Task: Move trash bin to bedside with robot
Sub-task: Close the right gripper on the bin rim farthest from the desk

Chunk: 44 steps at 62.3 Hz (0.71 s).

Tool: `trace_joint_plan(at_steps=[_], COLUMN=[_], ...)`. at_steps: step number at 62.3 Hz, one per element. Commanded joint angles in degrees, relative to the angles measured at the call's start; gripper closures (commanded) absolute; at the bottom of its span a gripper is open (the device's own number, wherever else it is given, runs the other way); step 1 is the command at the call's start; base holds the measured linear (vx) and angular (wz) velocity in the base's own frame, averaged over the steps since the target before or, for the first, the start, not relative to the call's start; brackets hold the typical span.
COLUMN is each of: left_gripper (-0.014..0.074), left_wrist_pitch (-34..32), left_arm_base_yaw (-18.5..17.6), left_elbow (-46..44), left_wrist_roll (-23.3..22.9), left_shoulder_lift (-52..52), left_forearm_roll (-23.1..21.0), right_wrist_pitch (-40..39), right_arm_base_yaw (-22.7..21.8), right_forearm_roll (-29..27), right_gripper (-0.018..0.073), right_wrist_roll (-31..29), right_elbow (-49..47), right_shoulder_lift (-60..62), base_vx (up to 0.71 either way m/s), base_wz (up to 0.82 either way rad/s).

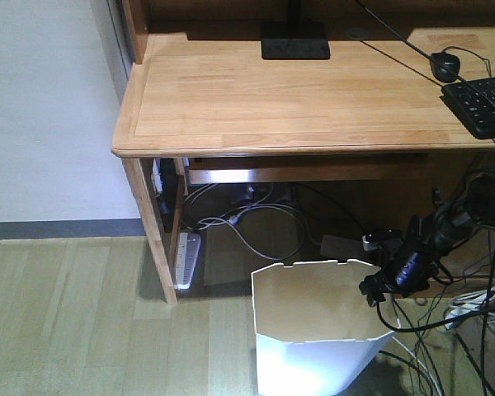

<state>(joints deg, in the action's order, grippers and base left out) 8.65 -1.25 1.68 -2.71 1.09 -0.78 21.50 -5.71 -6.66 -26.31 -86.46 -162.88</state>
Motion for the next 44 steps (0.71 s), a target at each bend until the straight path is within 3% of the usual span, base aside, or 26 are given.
trace_joint_plan(at_steps=[1, 23, 35, 44], left_gripper=[0.0602, 0.0602, 0.0602, 0.0602], left_wrist_pitch=[-4.5, -4.5, -4.5, -4.5], left_arm_base_yaw=[-0.3, -0.3, -0.3, -0.3], left_elbow=[1.6, 1.6, 1.6, 1.6], left_wrist_roll=[-0.5, -0.5, -0.5, -0.5], left_shoulder_lift=[0.6, 0.6, 0.6, 0.6], left_forearm_roll=[-0.2, -0.2, -0.2, -0.2], right_wrist_pitch=[1.1, 3.4, 6.0, 7.8], right_arm_base_yaw=[-0.4, -0.4, -0.4, -0.4], right_forearm_roll=[-0.4, -1.8, -2.6, -2.7], right_gripper=[0.0001, 0.0018, 0.0118, 0.027], right_wrist_roll=[-0.7, -0.7, -0.7, -0.7], right_elbow=[-3.0, -10.5, -14.3, -16.3], right_shoulder_lift=[1.6, -4.4, -7.5, -9.0], base_vx=[0.0, 0.0, 0.0, 0.0], base_wz=[0.0, 0.0, 0.0, 0.0])
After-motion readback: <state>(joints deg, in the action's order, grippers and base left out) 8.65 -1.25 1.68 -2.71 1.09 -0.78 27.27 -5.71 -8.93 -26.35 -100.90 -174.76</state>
